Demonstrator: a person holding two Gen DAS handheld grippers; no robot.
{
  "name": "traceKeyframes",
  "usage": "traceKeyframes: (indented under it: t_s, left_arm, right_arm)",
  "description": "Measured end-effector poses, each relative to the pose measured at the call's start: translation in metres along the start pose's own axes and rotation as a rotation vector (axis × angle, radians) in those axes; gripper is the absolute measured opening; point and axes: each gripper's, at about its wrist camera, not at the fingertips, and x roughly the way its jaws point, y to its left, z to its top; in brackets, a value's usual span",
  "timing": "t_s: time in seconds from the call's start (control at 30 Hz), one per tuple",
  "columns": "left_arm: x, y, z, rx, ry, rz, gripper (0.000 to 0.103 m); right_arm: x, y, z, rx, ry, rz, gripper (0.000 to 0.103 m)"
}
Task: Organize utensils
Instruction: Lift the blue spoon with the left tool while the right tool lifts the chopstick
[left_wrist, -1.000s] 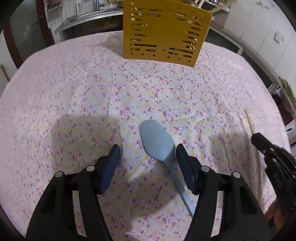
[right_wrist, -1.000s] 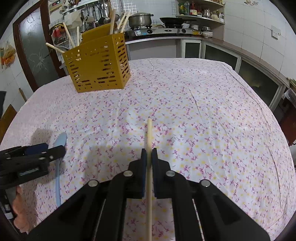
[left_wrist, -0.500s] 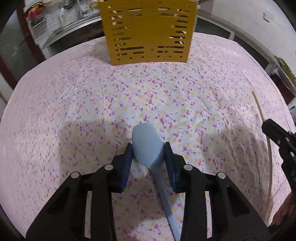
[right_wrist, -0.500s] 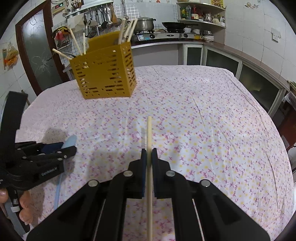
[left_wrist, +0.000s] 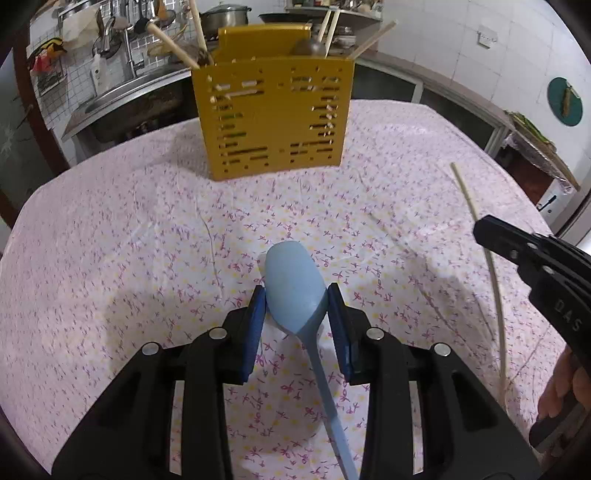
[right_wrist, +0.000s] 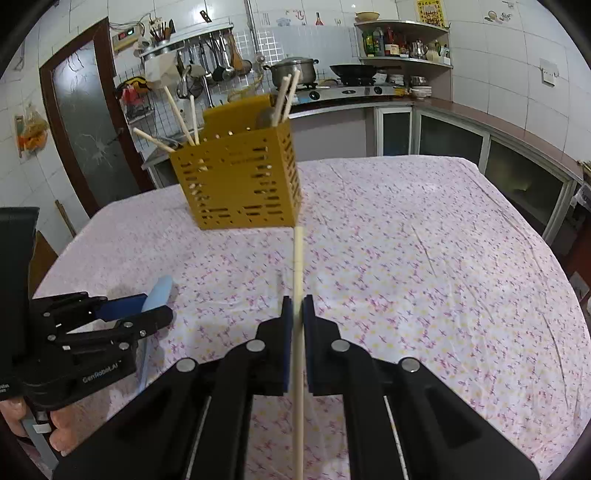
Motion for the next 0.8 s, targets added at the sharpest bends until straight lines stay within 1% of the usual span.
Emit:
traceKeyframes:
  t_s: [0.07,0.1,0.13,0.17,0.2,0.37,0.47,0.5,0.67,0.8]
  left_arm:
    - [-0.005,0.004,0.002,0.001,-0.008,-0.02,0.033]
    - [-0.007,0.005,0.003,0.002,-0.013,-0.027,0.031]
    - [-0.01,0.007,0.003,0.006,-0.02,-0.026,0.016]
    - [-0.011,0.008,0.006,0.024,-0.029,0.001,0.004]
    - [-0.012,0.011,0.007,0.028,-0.038,-0.002,0.001]
    - [-0.008,0.024,0.013,0.014,-0.015,-0.026,0.001]
    - [-0.002,0.03,0.014,-0.003,0.038,-0.062,0.001]
    - [0.0,0.03,0.014,-0.005,0.043,-0.063,0.001]
    - [0.002,0.03,0.018,-0.004,0.028,-0.077,0.001]
    - [-0.012,0.031,0.024,0.0,-0.034,-0.075,0.001]
  right_arm:
    - [0.0,0.003,0.002,-0.002,-0.008,0.003,0.006]
    - [0.0,0.005,0.003,-0.005,-0.011,0.003,0.006]
    - [0.001,0.006,0.005,-0.006,-0.014,0.002,0.006]
    - [0.002,0.006,0.006,-0.005,-0.014,0.003,0.006]
    - [0.003,0.006,0.007,-0.002,-0.013,0.002,0.006]
    - [0.014,0.009,0.011,0.001,-0.002,0.003,0.006]
    - [0.019,0.011,0.012,-0.002,0.009,0.005,0.006]
    - [0.02,0.012,0.012,-0.004,0.009,0.003,0.006]
    - [0.018,0.012,0.013,-0.001,-0.002,-0.001,0.006]
    - [0.013,0.011,0.017,0.004,-0.024,0.002,0.006]
